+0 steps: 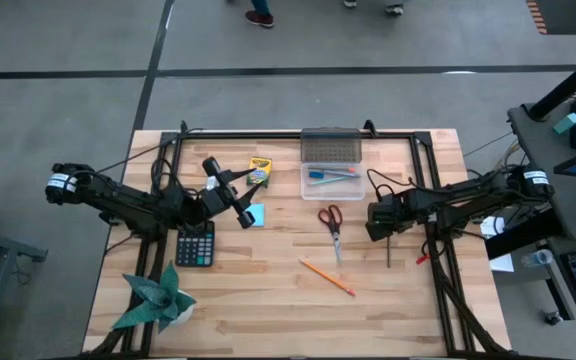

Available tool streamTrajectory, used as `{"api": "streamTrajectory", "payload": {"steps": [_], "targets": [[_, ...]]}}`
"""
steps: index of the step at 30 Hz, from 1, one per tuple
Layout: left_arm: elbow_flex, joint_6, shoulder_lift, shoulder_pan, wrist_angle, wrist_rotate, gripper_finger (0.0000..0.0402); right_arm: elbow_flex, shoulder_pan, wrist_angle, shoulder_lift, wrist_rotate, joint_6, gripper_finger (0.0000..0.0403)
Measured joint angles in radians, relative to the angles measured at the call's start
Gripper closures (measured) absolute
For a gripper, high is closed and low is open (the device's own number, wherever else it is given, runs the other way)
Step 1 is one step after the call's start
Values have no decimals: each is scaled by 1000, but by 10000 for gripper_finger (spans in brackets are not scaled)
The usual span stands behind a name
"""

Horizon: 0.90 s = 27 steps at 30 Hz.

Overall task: Pack school essentials
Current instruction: Put the black pencil into the transparent supply box

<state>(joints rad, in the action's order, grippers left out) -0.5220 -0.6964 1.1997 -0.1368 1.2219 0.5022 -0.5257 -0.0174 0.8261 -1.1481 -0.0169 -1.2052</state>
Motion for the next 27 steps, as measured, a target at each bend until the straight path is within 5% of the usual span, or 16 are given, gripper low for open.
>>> {"api": "streamTrajectory", "payload": {"steps": [7,19,27], "targets": [[0,0,0,0,0,0,261,27,0,-46,3,0,0,295],[0,0,0,0,0,0,261,29,0,-68,2,0,20,385],[0,2,0,0,0,0,261,10,0,-57,0,1,63,389]]}}
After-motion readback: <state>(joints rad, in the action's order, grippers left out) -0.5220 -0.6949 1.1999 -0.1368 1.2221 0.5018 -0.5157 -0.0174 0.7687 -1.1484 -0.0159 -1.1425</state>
